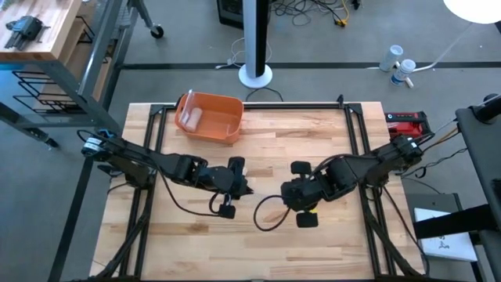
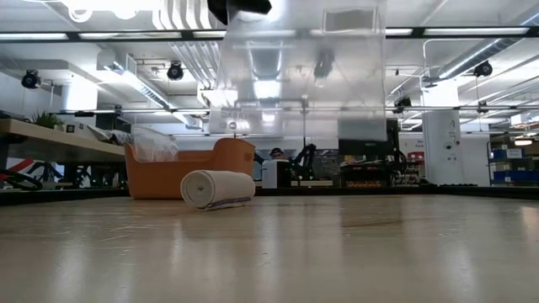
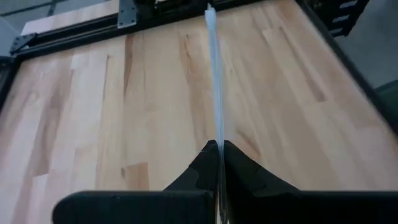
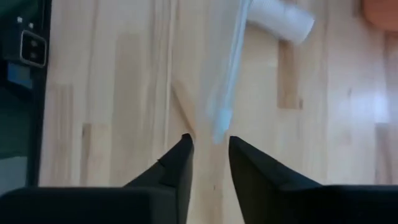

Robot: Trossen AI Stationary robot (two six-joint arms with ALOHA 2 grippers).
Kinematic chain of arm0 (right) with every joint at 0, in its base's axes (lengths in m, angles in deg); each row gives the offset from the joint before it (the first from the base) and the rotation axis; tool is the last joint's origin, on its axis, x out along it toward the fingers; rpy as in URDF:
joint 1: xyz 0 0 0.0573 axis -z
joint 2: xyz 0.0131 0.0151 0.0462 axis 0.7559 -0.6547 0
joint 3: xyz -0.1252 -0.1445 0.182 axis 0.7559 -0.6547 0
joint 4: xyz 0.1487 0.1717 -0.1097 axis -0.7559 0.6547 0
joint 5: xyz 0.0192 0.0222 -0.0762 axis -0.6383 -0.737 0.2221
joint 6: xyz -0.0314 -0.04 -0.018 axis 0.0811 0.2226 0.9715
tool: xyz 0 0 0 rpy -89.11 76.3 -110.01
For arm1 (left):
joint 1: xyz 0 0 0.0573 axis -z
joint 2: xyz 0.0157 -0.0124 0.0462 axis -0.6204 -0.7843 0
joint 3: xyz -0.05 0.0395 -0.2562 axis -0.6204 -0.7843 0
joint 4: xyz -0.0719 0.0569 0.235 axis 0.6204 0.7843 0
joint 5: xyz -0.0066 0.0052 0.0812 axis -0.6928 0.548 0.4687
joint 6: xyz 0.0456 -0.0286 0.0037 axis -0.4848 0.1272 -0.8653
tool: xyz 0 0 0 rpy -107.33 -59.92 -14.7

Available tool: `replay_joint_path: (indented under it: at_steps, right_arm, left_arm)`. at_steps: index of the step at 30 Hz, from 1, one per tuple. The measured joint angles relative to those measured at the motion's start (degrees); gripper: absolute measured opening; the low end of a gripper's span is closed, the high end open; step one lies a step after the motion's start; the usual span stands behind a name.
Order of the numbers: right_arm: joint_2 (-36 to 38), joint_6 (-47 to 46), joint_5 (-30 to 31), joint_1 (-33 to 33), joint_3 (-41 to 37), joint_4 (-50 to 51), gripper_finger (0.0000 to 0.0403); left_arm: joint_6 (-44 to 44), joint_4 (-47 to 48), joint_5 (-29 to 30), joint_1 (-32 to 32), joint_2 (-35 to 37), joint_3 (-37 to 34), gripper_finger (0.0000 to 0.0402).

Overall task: Roll bandage
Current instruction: Open the transparent zip bag

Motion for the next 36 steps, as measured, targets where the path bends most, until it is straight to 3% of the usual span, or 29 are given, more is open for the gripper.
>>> replay_joint_path:
  at_steps: [5,11,14,20,24,29,36]
  right_arm:
    - [0.00,8.19,2.33,0.51,-0.56,-5.99,0.0118]
    - [0.93,16.51,2.85,1.94,-2.75,-7.95,0.0111]
    - [3.53,19.69,2.02,3.29,-9.39,-13.27,0.0100]
    - [8.72,20.48,0.65,7.44,-27.22,-34.51,0.0072]
    - [10.60,21.81,0.74,9.25,-33.22,-47.86,0.0052]
    - [12.15,22.69,0.49,10.79,-34.21,-51.63,0.0044]
    - [12.63,20.74,-0.03,11.09,-32.85,-54.01,0.0062]
  left_arm:
    - [-2.28,-1.31,1.39,0.06,0.35,-1.98,0.0000]
    - [-0.92,-4.48,3.86,-0.46,5.73,-9.33,0.0000]
    - [0.45,-7.71,3.15,-1.22,10.96,-14.58,0.0000]
    - [1.42,-12.42,3.05,-1.77,20.39,-24.90,0.0000]
    - [1.41,-15.37,2.87,-1.75,24.13,-29.41,0.0000]
    - [1.62,-15.70,3.25,-1.80,25.56,-30.53,0.0000]
    - [0.09,-15.47,4.15,-2.02,24.98,-28.97,0.0000]
